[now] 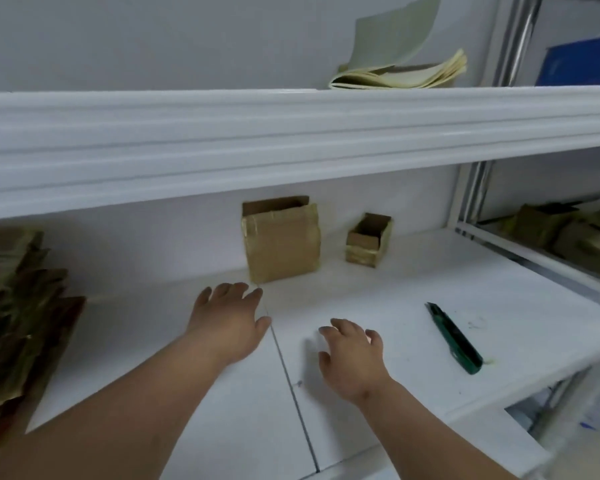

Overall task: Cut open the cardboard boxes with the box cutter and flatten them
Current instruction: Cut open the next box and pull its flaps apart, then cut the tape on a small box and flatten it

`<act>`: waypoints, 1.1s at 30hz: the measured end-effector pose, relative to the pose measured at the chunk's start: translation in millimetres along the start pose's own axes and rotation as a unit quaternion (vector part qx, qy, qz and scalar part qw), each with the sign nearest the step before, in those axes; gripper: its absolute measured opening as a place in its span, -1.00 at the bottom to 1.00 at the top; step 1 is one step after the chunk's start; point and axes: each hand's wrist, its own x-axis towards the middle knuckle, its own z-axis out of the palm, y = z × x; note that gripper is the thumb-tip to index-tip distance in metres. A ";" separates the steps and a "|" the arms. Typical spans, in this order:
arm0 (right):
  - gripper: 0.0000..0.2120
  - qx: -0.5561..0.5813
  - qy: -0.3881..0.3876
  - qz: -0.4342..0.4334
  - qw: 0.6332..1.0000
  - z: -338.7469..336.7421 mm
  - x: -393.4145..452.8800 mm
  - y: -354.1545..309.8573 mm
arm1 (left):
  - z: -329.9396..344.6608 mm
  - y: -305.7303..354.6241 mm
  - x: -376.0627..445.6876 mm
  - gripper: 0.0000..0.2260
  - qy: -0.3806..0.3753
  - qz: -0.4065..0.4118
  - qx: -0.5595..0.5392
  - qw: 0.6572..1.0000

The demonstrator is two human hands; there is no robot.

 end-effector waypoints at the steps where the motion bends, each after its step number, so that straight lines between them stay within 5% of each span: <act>1: -0.52 -0.001 -0.001 0.007 1.000 -1.7 2.8 10.7 | 2.1 10.3 8.2 -0.44 -0.002 0.008 -0.004 1.000; 15: -0.51 -0.046 0.030 0.133 0.990 -27.2 50.1 128.8 | 24.7 103.5 135.9 -0.41 -0.023 0.098 -0.022 0.995; 33: -0.42 -0.079 -0.044 0.045 0.995 -79.3 119.8 281.3 | 4.6 234.0 233.2 -0.39 0.040 0.025 0.054 0.997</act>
